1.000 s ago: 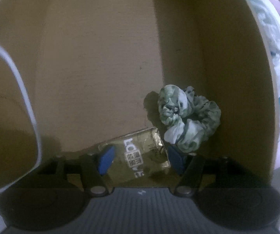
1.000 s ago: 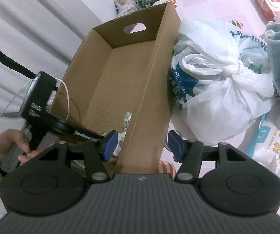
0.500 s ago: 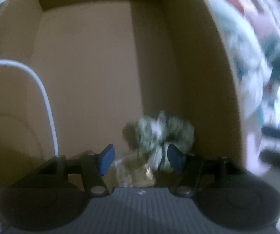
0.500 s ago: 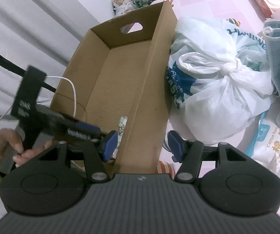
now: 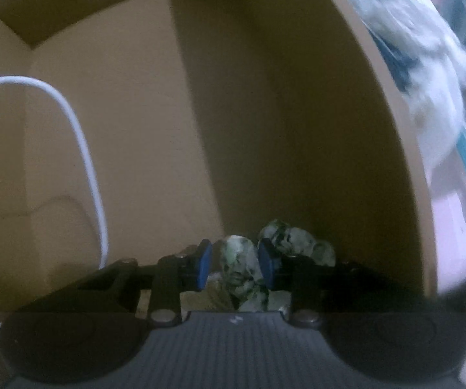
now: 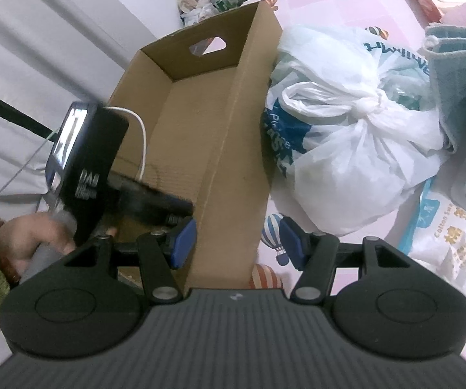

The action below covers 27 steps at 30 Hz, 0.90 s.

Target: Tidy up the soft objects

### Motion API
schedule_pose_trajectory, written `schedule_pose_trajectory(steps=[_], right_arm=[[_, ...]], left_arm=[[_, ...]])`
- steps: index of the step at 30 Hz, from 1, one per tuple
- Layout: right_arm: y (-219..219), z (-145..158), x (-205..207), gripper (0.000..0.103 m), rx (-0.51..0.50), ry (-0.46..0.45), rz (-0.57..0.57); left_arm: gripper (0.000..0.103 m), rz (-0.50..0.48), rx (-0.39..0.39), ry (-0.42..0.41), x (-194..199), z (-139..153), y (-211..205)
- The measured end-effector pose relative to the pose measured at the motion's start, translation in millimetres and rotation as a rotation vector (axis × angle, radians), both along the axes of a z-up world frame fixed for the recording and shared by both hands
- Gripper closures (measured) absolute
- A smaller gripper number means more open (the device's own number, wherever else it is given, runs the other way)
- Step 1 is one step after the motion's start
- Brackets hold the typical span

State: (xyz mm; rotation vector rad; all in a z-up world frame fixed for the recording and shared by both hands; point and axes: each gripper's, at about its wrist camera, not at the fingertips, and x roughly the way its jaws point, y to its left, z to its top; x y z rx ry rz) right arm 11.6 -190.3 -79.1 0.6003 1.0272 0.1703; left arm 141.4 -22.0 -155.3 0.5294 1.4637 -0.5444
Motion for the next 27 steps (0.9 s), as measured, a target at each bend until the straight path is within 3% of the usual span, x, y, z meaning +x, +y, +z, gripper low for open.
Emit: schedule_pose_trajectory(steps=[4,8,12,17,22,27], right_arm=[[-5,-1,-3,0.046,0.004,0.002,-0.010],[-11,0,-7,0.046,0.003,-0.005,-0.018],[-19,-1,-15,0.046,0.010,-0.001,-0.034],[-33,-1,-27,0.036,0.028,-0.025,-0.061],[-56,-2,-39,0.031,0.050,-0.023,-0.075],[-93,6,-56,0.029,0.015,-0.021,-0.086]], left_arm=[[0.067,0.035,-0.015,-0.013,3,4,4],[0.045,0.174,-0.081,-0.054,13,24,15],[0.035,0.325,-0.152,-0.133,17,53,27],[0.033,0.475,-0.199,-0.235,13,96,31],[0.033,0.485,-0.212,-0.315,-6,125,16],[0.033,0.448,-0.261,-0.325,-29,140,-17]])
